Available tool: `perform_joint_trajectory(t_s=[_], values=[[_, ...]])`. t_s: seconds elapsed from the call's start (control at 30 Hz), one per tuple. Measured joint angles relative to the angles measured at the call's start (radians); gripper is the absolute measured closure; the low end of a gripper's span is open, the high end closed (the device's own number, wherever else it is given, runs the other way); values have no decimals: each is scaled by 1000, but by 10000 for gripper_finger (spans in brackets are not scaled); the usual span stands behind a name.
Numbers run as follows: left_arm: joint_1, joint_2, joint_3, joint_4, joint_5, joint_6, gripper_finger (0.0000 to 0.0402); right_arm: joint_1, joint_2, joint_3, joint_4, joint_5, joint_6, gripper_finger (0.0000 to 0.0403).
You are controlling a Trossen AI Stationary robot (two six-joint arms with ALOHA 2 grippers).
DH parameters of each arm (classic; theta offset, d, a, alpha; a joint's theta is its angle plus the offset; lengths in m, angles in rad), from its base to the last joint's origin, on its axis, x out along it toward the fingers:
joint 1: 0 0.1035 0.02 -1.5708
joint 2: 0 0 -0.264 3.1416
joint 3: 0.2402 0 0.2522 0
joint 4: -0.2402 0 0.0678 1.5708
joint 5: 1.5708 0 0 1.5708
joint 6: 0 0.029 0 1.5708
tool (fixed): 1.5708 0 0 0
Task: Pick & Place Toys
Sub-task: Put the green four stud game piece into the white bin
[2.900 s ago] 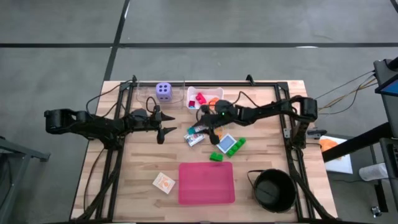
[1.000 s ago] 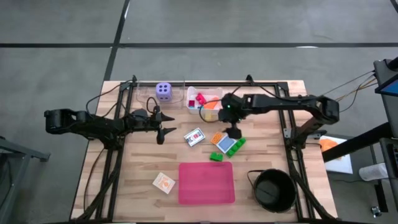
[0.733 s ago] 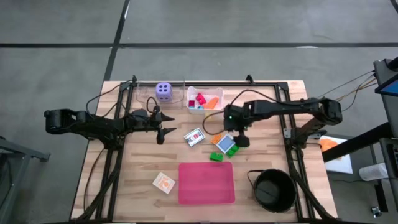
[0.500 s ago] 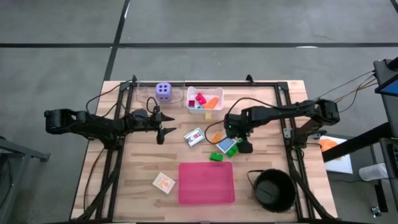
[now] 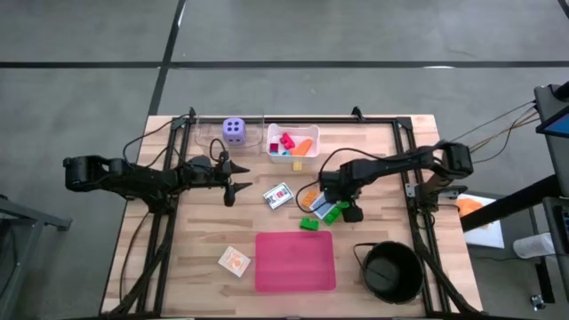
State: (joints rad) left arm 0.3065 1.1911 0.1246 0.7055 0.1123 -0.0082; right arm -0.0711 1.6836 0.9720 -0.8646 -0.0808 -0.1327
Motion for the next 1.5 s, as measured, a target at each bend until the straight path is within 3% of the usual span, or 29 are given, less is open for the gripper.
perform_joint_trajectory(t_s=[0.23,0.33,0.53,1.07,1.23,1.4,1.5], values=[[0,0,0,0,0,0,156,11,49,-11,31,80,-8,91],[0,0,0,0,0,0,156,22,53,-10,31,97,-20,139],[0,0,0,0,0,0,156,44,49,-11,31,105,-27,273],[0,0,0,0,0,0,156,70,-76,-12,22,92,-14,276],[0,0,0,0,0,0,156,69,-158,-14,211,16,-9,276],[0,0,0,0,0,0,156,69,-210,-86,629,-137,-10,276],[0,0,0,0,0,-1,156,64,-214,-161,890,-172,-19,276]])
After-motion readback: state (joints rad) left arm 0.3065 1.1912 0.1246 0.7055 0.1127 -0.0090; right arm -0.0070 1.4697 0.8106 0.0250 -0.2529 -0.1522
